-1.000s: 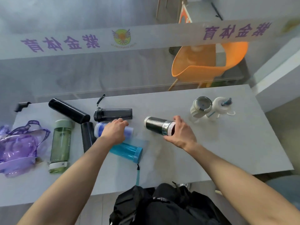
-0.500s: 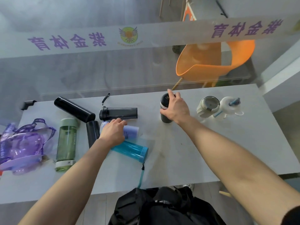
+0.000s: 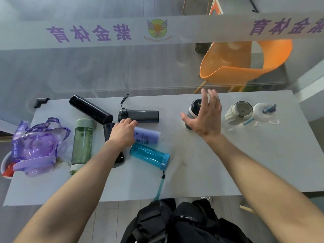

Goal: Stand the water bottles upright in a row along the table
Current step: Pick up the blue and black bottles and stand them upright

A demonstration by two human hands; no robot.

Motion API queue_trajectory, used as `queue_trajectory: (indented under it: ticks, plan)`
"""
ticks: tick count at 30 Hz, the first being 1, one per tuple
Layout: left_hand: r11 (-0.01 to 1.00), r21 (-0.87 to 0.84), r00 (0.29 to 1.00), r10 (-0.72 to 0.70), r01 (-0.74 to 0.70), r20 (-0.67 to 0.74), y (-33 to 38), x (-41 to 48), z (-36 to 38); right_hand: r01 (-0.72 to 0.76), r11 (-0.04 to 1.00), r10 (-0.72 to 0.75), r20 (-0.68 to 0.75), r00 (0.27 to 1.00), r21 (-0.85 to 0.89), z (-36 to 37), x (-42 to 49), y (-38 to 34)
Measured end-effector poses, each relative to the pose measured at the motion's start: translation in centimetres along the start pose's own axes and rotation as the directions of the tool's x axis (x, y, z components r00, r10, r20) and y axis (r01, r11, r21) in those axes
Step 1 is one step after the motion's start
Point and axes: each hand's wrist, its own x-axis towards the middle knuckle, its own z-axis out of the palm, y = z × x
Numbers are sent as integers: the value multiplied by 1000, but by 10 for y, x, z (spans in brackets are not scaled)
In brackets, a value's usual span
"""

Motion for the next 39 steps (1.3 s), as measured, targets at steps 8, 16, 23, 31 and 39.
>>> queue_trajectory:
  ticks: [8,16,23,31,39]
  plan:
    - [998,63,998,12,-15,58,-12,8,1,226,970,-221,703,676,87,64,-122,-50]
    - [987,160,998,11,-19,54,-17,13,12,-1,989,-106,727,679,145,67,-139,-18]
    - [978,203,999,34,-35,8,-14,15,25,-50,946,-75,366,927,320,19,-135,13]
    - [999,-7,998,37,-37,53,1,1,7,-103,961,96,40,995,258,-6,-97,25]
    - [905,-419,992,16,-68,-126,61,-12,-26,-145,960,119,121,986,241,-8,-95,50]
